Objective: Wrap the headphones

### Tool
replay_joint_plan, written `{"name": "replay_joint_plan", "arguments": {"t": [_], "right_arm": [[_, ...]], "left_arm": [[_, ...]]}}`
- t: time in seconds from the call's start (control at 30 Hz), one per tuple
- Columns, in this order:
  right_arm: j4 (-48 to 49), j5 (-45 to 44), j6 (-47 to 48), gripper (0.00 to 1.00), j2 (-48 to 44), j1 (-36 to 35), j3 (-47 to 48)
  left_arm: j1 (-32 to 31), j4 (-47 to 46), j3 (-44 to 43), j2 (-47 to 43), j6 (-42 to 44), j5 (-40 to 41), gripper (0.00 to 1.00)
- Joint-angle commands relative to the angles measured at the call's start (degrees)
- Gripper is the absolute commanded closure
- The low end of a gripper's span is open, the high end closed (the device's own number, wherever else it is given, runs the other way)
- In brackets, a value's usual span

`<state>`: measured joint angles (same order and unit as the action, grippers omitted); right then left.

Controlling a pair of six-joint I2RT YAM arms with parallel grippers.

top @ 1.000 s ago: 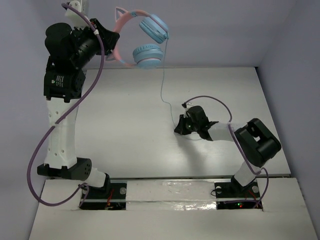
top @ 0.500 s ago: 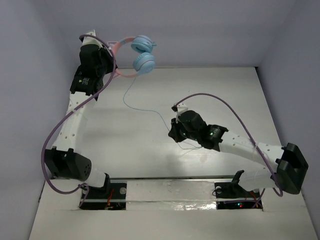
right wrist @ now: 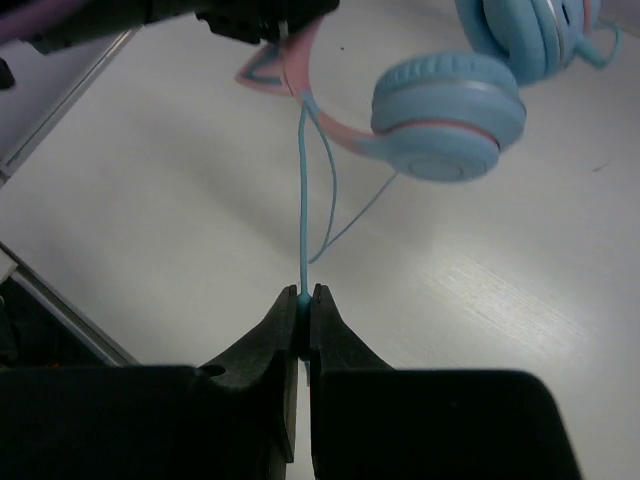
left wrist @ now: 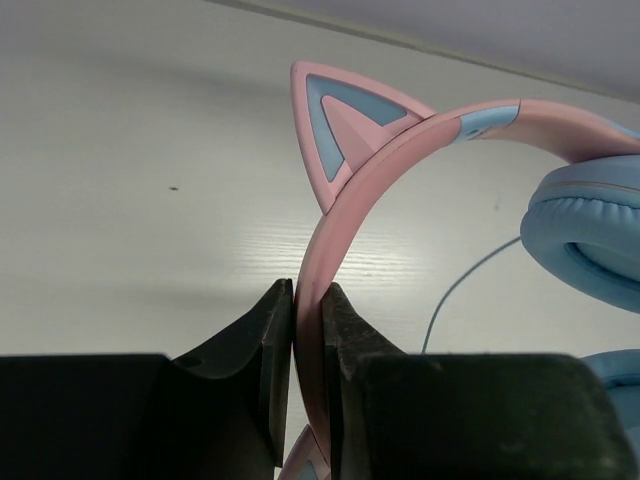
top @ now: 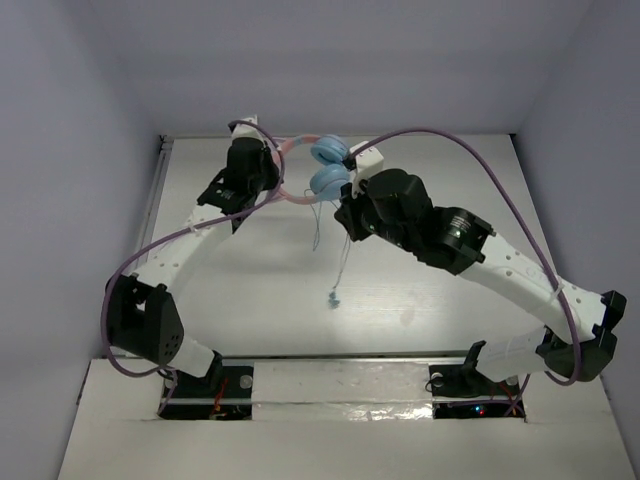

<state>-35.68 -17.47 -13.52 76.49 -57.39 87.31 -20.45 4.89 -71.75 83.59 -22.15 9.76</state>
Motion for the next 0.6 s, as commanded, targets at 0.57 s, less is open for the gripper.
{"name": "replay_joint_plan", "arguments": {"t": [0.57], "right_arm": [[-14.32,-3.8,10.97,1.0,6.3,-0.71,25.27]], "left_arm": [[-8.12,-17.28,6.26,4.56,2.73,-1.14,1.0]]}}
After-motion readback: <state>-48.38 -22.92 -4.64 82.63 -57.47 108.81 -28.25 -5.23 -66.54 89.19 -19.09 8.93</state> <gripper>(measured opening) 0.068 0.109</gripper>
